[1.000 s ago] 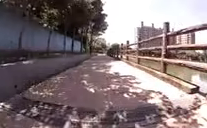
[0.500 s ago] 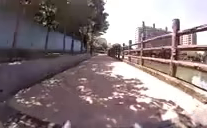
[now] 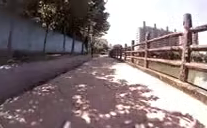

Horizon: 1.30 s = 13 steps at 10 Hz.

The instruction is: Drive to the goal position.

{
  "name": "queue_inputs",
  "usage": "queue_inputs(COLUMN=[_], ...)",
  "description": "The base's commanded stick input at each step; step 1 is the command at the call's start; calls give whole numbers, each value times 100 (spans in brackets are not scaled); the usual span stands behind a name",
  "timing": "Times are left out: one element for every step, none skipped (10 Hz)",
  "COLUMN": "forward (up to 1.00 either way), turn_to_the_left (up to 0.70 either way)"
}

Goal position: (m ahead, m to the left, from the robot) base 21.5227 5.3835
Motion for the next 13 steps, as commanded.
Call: queue_inputs(forward=[70, 70, 70, 70, 70, 70, 70, 70, 70, 70, 70, 70, 70], turn_to_the_left=[0, 0, 0, 0, 0, 0, 0, 0, 0, 0, 0, 0, 0])
